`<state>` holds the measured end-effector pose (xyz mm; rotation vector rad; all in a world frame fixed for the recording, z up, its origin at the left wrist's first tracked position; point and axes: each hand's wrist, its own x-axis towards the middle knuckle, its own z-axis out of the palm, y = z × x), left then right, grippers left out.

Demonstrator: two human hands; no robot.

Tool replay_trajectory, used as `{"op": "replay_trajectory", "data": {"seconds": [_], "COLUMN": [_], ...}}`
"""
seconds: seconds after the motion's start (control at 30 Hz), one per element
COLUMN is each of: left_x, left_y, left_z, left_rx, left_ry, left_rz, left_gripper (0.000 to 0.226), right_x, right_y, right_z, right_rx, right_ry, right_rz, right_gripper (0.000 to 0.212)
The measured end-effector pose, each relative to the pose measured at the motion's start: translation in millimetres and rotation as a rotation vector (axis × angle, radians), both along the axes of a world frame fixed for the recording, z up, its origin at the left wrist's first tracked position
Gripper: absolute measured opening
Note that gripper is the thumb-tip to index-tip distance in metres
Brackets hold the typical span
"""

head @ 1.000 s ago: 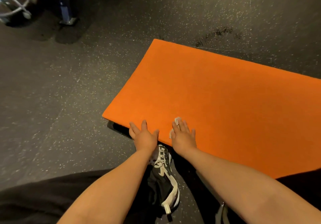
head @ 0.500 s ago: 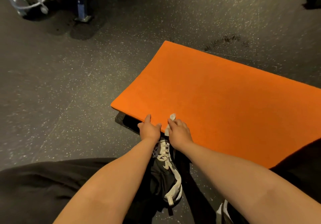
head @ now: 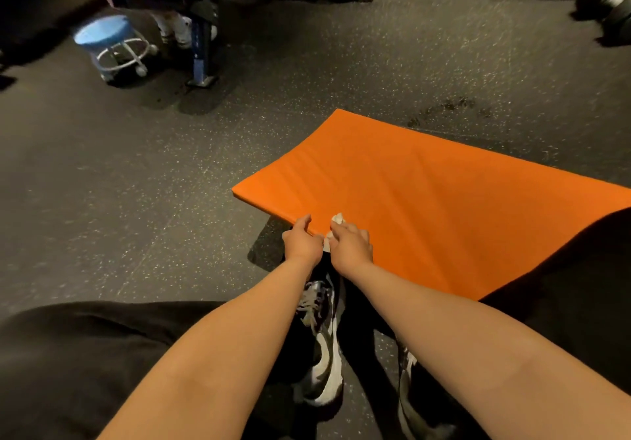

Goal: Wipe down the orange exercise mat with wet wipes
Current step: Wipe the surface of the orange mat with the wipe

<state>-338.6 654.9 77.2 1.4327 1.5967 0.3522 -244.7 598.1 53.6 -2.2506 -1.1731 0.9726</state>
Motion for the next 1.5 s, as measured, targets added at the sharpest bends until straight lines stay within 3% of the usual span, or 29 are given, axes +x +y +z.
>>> {"op": "replay_trajectory", "data": {"seconds": [0.13,0.43,0.63,0.87,1.0,1.07,1.17,1.27,1.33,1.43,1.5], "left_x": [5.1,-18.1,-35.3,-59.8,-67.7,-68.9,-65.4,-58.2,-55.4,-54.0,-54.2], "left_y": [-6.8,3.2,14.5,21.0,28.0,33.8,35.3,36.9,35.9,26.6,19.7], "left_z": [-2.9,-51.7,-86.0,-122.4,-126.2,-125.6,-120.3,-122.5,-131.0,-143.2,-146.8], "left_rx": [-0.013,-0.105,-0.205,-0.271,-0.294,-0.243,0.026,0.256,0.228,0.241,0.292], "left_ry": [-0.013,-0.070,-0.112,-0.155,-0.251,-0.163,0.081,0.122,0.102,0.252,0.338], "left_rz": [0.078,0.123,0.145,0.170,0.245,0.244,0.249,-0.042,-0.247,-0.464,-0.589], "left_gripper": [0.056,0.055,0.040,0.068,0.050,0.042,0.038,0.043,0.043,0.047,0.053], "right_x": [-7.3,-16.9,-32.8,-54.8,-66.9,-66.4,-60.6,-57.2,-47.4,-29.0,-25.0], "right_y": [3.3,-3.9,16.4,51.2,83.3,90.7,84.8,68.5,53.0,26.0,15.9], "right_z": [-6.5,-30.1,-52.6,-83.3,-90.2,-97.2,-104.8,-106.9,-112.3,-121.2,-122.8], "right_rx": [-0.044,-0.191,-0.232,-0.154,-0.151,-0.140,-0.089,0.103,0.203,0.186,0.155], "right_ry": [0.086,-0.156,-0.252,-0.199,-0.109,-0.096,-0.085,-0.028,-0.015,-0.162,-0.254], "right_rz": [-0.076,-0.219,-0.047,0.148,0.336,0.401,0.411,0.356,0.235,0.104,0.128], "right_gripper": [0.045,0.041,0.041,0.039,0.033,0.032,0.034,0.040,0.040,0.039,0.036]}}
